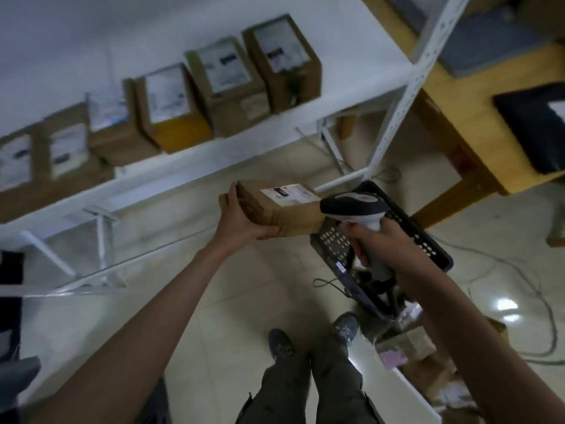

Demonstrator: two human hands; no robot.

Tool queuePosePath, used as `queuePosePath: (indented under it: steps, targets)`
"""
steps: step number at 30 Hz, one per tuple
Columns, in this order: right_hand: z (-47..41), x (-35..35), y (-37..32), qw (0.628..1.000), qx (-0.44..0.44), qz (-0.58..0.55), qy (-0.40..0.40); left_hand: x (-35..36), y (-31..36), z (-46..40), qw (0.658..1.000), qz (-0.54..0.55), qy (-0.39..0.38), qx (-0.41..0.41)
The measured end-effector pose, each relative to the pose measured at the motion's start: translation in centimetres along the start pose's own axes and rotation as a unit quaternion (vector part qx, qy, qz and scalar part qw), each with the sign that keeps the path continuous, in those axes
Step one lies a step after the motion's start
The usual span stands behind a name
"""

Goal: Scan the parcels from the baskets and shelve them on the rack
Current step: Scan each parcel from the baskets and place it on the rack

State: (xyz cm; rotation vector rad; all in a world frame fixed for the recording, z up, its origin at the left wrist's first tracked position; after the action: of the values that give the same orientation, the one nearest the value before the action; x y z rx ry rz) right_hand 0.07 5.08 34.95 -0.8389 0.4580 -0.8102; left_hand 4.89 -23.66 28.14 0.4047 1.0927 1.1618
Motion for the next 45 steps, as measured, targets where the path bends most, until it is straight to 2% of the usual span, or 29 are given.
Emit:
queuePosePath:
  steps: [7,12,16,23,25,29,35,45]
  targets:
    - [4.2,6.2,-7.6,0.995,-0.063,0.031,-0.075,-10.0,0.4,7.8,0.990,-0.086,0.072,0.089]
    - [5.9,8.4,-12.4,0.969,-0.149,0.136,-0.144,-15.9,0.9,12.6,0.970,-0.183,0.089,0.133]
    - [5.1,9.8,-15.0,0.930,-0.203,0.259,-0.164,-20.9,1.8,15.6,0.947,-0.276,0.080,0.145]
    - [3.2,11.6,-17.4,0.817,-0.281,0.471,-0.181,-26.3,4.5,19.7,0.912,-0.364,0.101,0.162]
    - [2.9,11.9,-18.1,0.796,-0.289,0.500,-0.181,-26.8,4.9,20.2,0.906,-0.374,0.102,0.170]
    - [2.5,12.1,-19.3,0.772,-0.299,0.525,-0.195,-27.2,5.8,21.2,0.898,-0.384,0.114,0.182]
    - [2.7,12.4,-20.8,0.778,-0.328,0.495,-0.206,-26.8,7.0,22.5,0.887,-0.407,0.128,0.175]
    - [3.1,12.6,-21.2,0.750,-0.375,0.500,-0.215,-26.3,7.8,24.4,0.876,-0.433,0.146,0.155]
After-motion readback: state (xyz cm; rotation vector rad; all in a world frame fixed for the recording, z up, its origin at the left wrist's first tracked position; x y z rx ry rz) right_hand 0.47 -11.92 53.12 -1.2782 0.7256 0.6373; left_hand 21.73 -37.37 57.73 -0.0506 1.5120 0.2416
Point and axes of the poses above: each hand's wrist, its own z-axis away from the middle knuckle, its own x-axis out of the palm, y = z × x, the point moved 6 cm from there along -z, towards the middle knuckle, and after that the axes turned 10 degrees about -y, right-handed, at the moved point
